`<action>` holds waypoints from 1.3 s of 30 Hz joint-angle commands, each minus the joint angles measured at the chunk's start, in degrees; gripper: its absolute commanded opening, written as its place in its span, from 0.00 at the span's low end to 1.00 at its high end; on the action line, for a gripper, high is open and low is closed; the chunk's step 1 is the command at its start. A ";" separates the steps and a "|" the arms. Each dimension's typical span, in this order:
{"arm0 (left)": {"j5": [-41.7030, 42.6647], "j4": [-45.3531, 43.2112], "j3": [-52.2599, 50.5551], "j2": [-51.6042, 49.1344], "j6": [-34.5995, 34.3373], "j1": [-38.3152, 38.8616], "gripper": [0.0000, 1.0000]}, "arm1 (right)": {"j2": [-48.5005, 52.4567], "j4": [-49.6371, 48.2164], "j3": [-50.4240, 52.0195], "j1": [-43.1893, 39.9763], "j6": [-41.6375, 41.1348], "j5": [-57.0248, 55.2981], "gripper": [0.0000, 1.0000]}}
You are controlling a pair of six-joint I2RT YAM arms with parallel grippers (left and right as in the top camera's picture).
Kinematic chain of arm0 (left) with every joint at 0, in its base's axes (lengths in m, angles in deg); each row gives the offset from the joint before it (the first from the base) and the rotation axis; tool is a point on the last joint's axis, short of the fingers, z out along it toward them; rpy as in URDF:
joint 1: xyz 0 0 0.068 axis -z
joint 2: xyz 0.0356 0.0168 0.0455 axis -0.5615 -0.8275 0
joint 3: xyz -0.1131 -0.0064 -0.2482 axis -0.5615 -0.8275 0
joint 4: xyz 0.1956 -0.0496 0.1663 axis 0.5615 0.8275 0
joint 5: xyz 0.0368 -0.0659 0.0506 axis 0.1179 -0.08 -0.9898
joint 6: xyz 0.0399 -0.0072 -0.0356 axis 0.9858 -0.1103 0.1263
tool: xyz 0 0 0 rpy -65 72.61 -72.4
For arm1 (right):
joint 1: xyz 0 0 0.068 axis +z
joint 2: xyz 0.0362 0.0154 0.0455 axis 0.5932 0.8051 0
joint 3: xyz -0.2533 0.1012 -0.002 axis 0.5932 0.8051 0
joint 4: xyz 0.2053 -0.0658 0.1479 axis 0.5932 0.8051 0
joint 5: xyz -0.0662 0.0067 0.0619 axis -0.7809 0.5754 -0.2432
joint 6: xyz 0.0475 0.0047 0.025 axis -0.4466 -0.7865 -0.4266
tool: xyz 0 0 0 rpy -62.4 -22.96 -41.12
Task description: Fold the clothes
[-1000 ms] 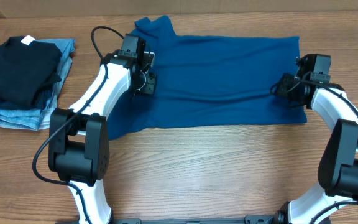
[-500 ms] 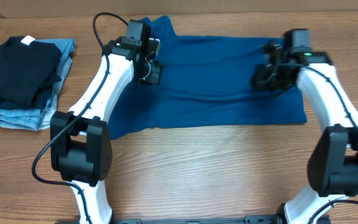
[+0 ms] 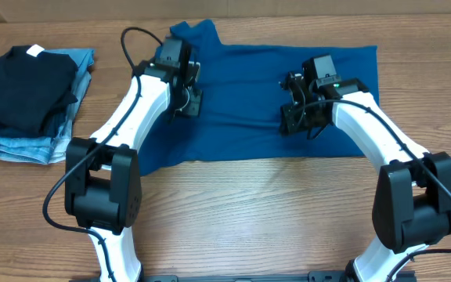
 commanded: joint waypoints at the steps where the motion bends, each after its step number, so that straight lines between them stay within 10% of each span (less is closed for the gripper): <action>1: -0.57 -0.61 -1.75 -0.02 -0.96 0.04 0.08 | -0.15 -4.07 2.64 1.49 0.00 0.24 0.04; 30: -0.57 -1.18 -1.77 -0.02 -0.96 0.04 0.16 | 4.22 -30.38 11.39 2.14 -6.51 -9.22 0.04; 39: -0.55 -0.42 -0.66 0.00 -0.96 0.04 0.08 | 1.70 -20.41 4.83 2.05 -12.26 -9.86 0.04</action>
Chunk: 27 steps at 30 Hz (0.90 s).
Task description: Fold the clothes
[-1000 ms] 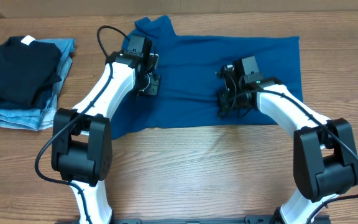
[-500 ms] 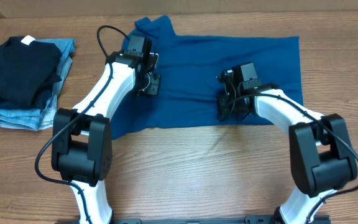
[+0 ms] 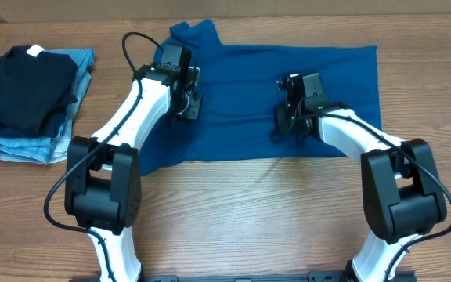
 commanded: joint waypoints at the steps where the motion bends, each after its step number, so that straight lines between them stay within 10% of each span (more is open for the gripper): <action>1: -0.11 1.73 1.70 0.00 -0.83 0.04 0.05 | -3.23 6.80 -5.51 0.07 -2.93 -0.33 0.04; 9: 2.60 1.38 1.73 -0.02 -0.83 0.31 0.06 | -7.56 22.12 -5.79 -0.57 -5.70 -3.93 0.04; 27: 0.63 -10.97 -6.84 -0.02 -1.73 0.31 0.08 | -7.52 12.85 11.89 -7.39 -10.49 -6.49 0.04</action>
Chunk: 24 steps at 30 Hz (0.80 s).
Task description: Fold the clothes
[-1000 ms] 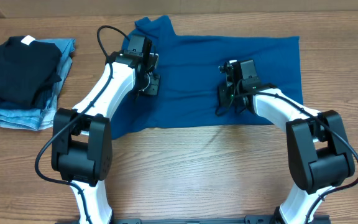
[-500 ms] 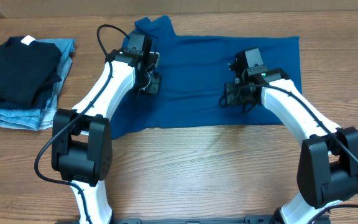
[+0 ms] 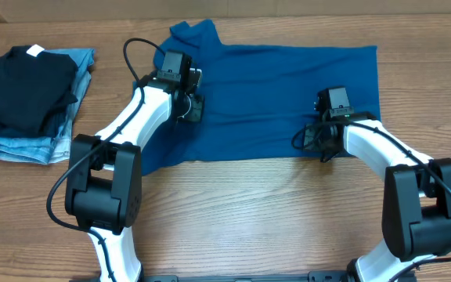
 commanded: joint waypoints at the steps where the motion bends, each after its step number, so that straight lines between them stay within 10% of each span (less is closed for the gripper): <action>1: -2.16 -0.44 -0.96 0.00 -1.49 0.26 0.08 | -0.07 2.82 2.91 -0.79 -1.20 -2.27 0.04; 13: -8.48 -1.57 1.03 0.02 -1.25 0.26 0.11 | -0.09 4.90 1.77 -6.93 -3.89 -3.65 0.04; 19: -7.45 14.71 21.14 0.04 -1.68 0.07 0.13 | -0.17 13.62 -10.43 -6.93 -3.89 -0.96 0.05; 22: -7.56 17.40 27.32 0.02 -1.68 -1.25 0.17 | -0.17 19.21 -18.49 -6.93 -3.13 -0.70 0.16; 24: -7.63 15.89 27.58 0.02 -1.68 -2.45 0.33 | -0.17 20.46 -22.71 -6.93 -3.02 0.76 0.48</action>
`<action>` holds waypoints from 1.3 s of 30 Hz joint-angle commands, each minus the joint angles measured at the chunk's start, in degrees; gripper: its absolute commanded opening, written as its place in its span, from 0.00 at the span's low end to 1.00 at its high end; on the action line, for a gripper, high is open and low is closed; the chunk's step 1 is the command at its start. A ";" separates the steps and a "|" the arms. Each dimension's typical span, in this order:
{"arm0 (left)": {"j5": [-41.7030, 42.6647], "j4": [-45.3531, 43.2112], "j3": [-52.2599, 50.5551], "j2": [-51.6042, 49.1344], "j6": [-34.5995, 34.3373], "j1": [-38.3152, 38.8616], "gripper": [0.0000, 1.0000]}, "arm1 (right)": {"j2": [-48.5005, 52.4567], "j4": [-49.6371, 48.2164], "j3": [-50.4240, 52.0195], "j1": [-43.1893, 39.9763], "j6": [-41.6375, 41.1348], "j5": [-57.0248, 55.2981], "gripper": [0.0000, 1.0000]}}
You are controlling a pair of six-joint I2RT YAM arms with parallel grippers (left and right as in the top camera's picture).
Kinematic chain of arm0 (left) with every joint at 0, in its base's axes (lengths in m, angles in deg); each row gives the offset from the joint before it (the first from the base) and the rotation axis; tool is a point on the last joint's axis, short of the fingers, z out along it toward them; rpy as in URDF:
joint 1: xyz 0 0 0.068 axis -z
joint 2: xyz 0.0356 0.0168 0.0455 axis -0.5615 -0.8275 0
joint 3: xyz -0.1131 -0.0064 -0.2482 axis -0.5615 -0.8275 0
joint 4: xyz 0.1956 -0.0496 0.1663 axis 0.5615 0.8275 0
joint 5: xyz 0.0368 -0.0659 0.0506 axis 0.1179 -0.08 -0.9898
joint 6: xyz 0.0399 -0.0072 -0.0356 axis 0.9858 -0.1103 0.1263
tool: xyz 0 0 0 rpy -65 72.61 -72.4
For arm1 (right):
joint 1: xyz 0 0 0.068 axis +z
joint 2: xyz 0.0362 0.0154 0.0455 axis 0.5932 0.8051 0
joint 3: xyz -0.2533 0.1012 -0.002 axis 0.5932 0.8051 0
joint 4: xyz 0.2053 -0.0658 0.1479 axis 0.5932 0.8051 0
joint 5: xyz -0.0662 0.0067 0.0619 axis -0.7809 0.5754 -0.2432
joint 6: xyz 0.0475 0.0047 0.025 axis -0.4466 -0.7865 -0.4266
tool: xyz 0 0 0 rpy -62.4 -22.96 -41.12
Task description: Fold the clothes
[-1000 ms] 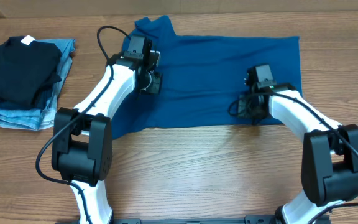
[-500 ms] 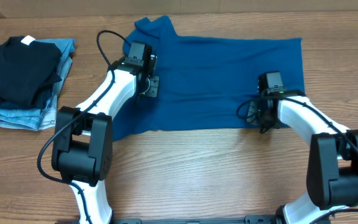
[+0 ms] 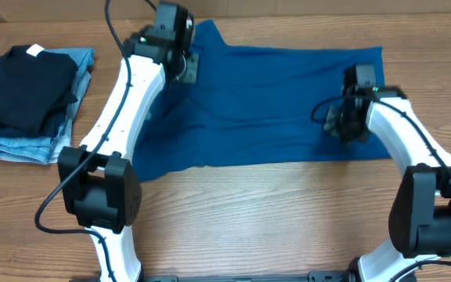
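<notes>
A dark blue garment [image 3: 265,102] lies spread flat across the far half of the table, its long side running left to right. My left gripper [image 3: 185,69] is low over its upper left corner, beside the sleeve that sticks out at the top. My right gripper [image 3: 337,125] rests on the cloth near its right end, a little above the lower hem. Both wrists cover their own fingers from above, so the jaws and any hold on the cloth are hidden.
At the far left stands a pile of folded clothes, a black top [image 3: 23,82] on light blue jeans [image 3: 18,147]. Bare wooden table [image 3: 272,219] runs along the front, between the two arm bases.
My left gripper has moved from the cloth's left middle up to its upper left corner. The right gripper has shifted right and up from the lower hem. The garment's right edge now lies slightly further right.
Both grippers were first over the middle of the spread garment, left and right of its centre. The right one then stood slightly further left, and after that at the lower hem. Now both are out near the garment's ends, which lies a little wider.
</notes>
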 commanded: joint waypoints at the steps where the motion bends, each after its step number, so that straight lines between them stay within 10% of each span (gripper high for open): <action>1: -0.13 -1.49 1.46 0.52 -0.59 -2.73 0.51 | -0.33 0.76 -7.96 -0.24 0.33 1.73 0.50; 6: 0.02 -3.74 -1.75 0.02 0.07 -6.10 0.60 | -0.31 -1.09 -9.31 -0.81 0.39 1.77 0.69; 18: -3.17 -6.38 -2.29 -13.60 4.44 -7.48 0.58 | -0.31 1.33 -9.29 -4.92 2.05 0.90 0.71; 25: -7.96 -6.73 -2.29 -16.59 4.57 -7.58 0.46 | -0.31 1.51 -9.29 -4.92 2.05 0.87 0.71; 28: -9.07 -7.30 -2.29 -16.59 4.52 -7.96 0.20 | -0.31 1.73 -9.29 -4.92 2.10 0.68 0.71; 39: -11.06 -3.72 -2.32 -16.59 1.49 -11.72 0.16 | -0.31 2.21 -9.27 -4.96 2.10 -2.16 0.72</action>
